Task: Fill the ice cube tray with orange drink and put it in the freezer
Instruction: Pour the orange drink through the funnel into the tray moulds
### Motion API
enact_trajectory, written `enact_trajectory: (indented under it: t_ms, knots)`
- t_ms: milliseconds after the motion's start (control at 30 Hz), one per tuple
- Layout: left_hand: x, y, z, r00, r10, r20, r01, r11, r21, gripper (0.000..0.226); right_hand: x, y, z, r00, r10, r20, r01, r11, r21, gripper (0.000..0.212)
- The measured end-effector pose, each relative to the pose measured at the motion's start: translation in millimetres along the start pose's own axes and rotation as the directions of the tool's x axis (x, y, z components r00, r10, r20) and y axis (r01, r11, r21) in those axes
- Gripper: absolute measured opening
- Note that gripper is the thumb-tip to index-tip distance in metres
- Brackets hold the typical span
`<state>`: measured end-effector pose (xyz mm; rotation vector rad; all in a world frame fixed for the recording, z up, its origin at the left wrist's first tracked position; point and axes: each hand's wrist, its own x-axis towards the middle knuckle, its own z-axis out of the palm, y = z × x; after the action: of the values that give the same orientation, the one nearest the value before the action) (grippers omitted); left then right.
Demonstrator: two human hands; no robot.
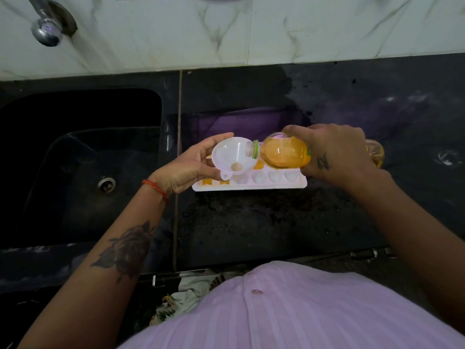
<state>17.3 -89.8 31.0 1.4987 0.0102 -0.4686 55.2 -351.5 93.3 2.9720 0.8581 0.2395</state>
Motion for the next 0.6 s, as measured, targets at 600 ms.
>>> enact_trajectory:
  t_ms: [600]
  knots:
    - [6.3, 0.5, 4.0, 1.0, -0.023, 0.021, 0.023, 1.0, 0.007, 0.091, -3.4, 4.4, 3.1, 0.999, 0.041, 0.023, -0.042, 0.998, 0.037, 0.066]
